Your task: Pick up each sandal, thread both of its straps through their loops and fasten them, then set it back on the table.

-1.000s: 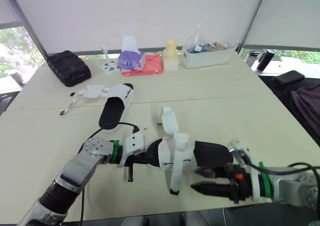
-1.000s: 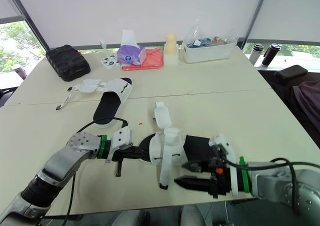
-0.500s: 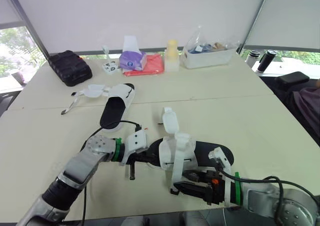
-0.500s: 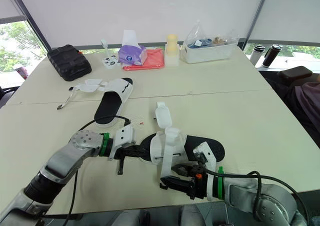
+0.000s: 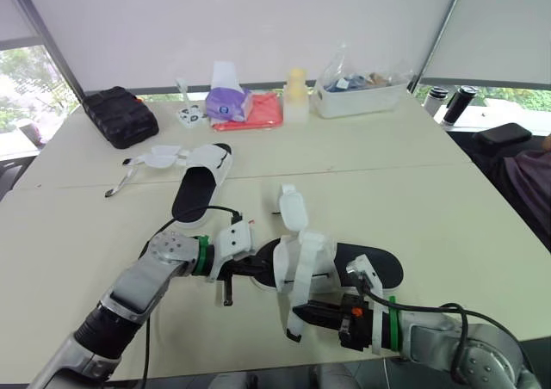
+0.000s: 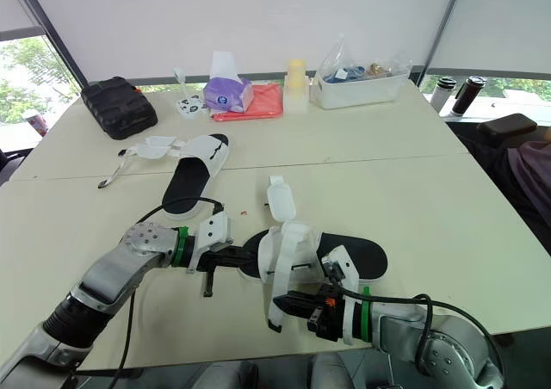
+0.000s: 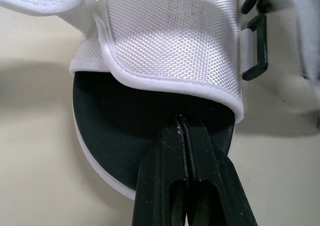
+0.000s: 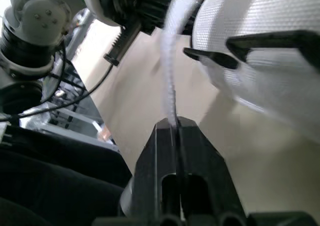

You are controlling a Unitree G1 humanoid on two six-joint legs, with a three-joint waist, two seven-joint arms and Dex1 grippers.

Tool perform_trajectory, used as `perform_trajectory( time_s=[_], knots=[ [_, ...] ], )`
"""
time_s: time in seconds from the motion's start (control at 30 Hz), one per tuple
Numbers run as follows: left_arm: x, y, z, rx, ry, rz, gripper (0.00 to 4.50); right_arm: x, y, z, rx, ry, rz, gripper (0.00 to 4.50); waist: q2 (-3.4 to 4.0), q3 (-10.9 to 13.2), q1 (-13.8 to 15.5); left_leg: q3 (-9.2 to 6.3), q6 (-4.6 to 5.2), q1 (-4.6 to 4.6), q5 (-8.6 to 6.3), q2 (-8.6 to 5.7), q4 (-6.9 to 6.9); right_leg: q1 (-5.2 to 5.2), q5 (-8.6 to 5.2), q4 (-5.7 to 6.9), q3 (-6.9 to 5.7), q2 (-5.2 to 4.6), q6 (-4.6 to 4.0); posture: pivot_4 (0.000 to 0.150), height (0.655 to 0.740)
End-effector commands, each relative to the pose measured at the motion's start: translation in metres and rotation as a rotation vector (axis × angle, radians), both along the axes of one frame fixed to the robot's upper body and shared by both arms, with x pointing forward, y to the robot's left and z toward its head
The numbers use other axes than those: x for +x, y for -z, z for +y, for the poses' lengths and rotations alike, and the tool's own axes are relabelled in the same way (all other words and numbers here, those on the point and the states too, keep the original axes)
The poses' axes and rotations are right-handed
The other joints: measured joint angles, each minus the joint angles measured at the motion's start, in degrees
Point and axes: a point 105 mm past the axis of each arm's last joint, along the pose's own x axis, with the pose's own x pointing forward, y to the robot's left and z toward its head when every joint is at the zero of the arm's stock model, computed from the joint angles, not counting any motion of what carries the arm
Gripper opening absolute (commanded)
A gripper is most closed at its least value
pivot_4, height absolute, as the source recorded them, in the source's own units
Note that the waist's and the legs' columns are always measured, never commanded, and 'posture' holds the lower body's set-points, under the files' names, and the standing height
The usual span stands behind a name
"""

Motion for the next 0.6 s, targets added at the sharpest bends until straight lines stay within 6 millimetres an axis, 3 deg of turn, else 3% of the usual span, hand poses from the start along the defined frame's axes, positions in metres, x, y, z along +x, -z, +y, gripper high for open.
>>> perform_trajectory(
  time_s=[0.03,0.13,0.2,0.37,0.6],
  knots=[
    [0.005,-0.003,0.004,0.008,-0.021,-0.026,0.0,-0.002,-0.008,-0.003,0.016,-0.008,-0.014,0.04,0.01,0.0,-0.02,0.0,0.0,0.0,0.0,0.0,0.0,0.0,0.0,0.0,0.0,0.0,0.0,0.15,0.74],
    [0.006,-0.002,0.005,0.01,-0.025,-0.027,0.0,0.001,-0.032,-0.013,0.045,-0.039,-0.04,0.04,0.01,0.0,-0.02,0.0,0.0,0.0,0.0,0.0,0.0,0.0,0.0,0.0,0.0,0.0,0.0,0.15,0.74],
    [0.007,0.0,0.005,0.014,-0.025,-0.026,0.0,0.011,-0.059,-0.024,0.075,-0.065,-0.076,0.04,0.01,0.0,-0.06,0.01,0.0,0.0,0.0,-0.01,0.01,0.02,0.0,0.0,0.0,-0.01,0.0,0.15,0.74],
    [0.012,0.004,0.002,0.025,-0.009,-0.038,0.0,0.034,-0.098,-0.039,0.066,-0.117,-0.119,0.04,0.01,0.0,-0.03,-0.04,0.0,0.04,0.0,0.06,0.0,0.05,0.04,0.0,-0.05,0.07,-0.03,0.15,0.74],
    [0.018,0.007,-0.002,0.042,0.019,-0.07,0.0,0.065,-0.108,-0.038,0.04,-0.166,-0.11,0.04,0.0,-0.01,0.02,-0.01,0.01,-0.06,0.0,0.0,0.01,0.0,0.04,-0.04,-0.06,-0.01,-0.04,0.15,0.74]
  ],
)
